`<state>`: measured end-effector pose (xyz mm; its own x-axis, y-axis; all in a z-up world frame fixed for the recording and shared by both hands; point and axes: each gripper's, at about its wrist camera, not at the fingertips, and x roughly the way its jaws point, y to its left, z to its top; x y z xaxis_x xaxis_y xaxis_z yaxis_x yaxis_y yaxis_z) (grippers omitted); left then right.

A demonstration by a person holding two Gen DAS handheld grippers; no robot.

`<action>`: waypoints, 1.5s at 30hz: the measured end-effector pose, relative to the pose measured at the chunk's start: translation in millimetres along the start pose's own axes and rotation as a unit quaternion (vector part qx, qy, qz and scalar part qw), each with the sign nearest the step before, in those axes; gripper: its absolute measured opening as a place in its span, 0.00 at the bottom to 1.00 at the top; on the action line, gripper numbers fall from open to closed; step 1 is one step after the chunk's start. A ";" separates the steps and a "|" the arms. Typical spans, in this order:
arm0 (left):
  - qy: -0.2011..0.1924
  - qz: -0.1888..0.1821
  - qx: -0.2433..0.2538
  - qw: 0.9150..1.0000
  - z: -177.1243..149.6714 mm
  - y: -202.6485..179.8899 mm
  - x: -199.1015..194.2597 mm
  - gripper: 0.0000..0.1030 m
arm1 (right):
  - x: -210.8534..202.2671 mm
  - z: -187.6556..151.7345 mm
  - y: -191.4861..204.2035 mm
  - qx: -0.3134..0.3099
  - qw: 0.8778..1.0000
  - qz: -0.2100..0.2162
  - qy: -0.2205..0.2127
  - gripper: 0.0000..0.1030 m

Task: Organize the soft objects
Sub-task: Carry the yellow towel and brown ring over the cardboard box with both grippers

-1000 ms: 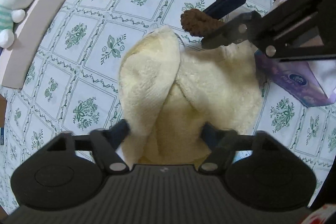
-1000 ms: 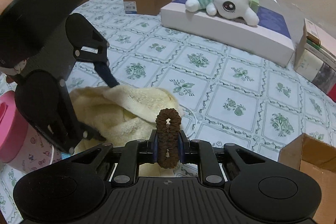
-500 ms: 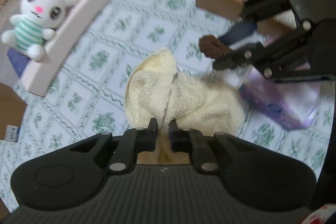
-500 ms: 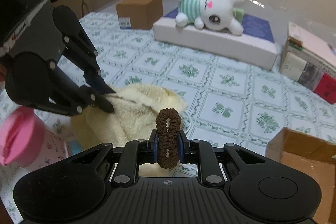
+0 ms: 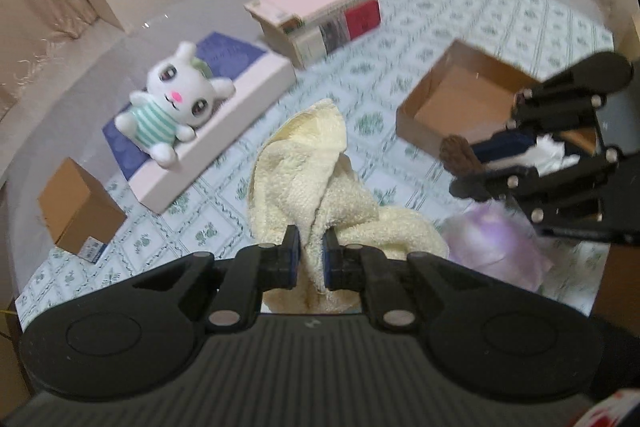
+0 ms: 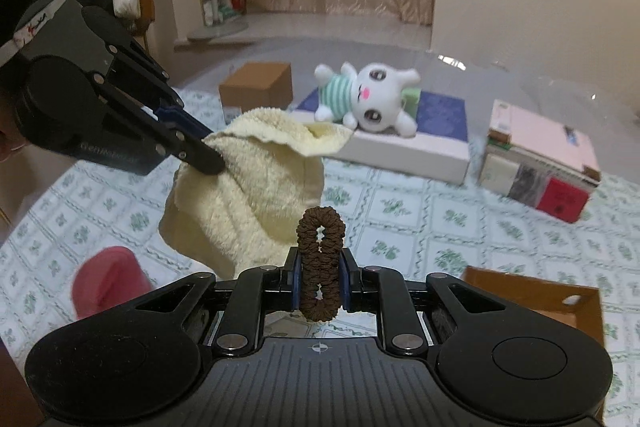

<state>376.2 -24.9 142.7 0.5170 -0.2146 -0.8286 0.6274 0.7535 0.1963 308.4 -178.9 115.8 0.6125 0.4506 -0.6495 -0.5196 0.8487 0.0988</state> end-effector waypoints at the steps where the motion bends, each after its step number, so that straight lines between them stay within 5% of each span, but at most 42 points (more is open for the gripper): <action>1: -0.005 0.001 -0.004 1.000 2.7 -4.4 -8.9 0.10 | -8.5 -0.2 1.2 0.001 1.000 -0.001 -0.004 0.18; 16: -0.029 -0.019 -0.018 0.999 -1.4 -90.5 -60.8 0.09 | -89.6 -34.9 1.7 0.018 0.999 -0.024 -0.024 0.18; 45: -0.041 -0.063 -0.026 0.997 32.9 -179.7 -33.6 0.09 | -142.4 -103.8 -69.9 0.090 0.993 -0.074 -0.018 0.18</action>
<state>265.3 -173.5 152.6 0.4830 -0.3572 -0.7994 0.6600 0.7485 0.0643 195.7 -331.1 123.1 0.6964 0.3250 -0.6399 -0.3102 0.9403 0.1400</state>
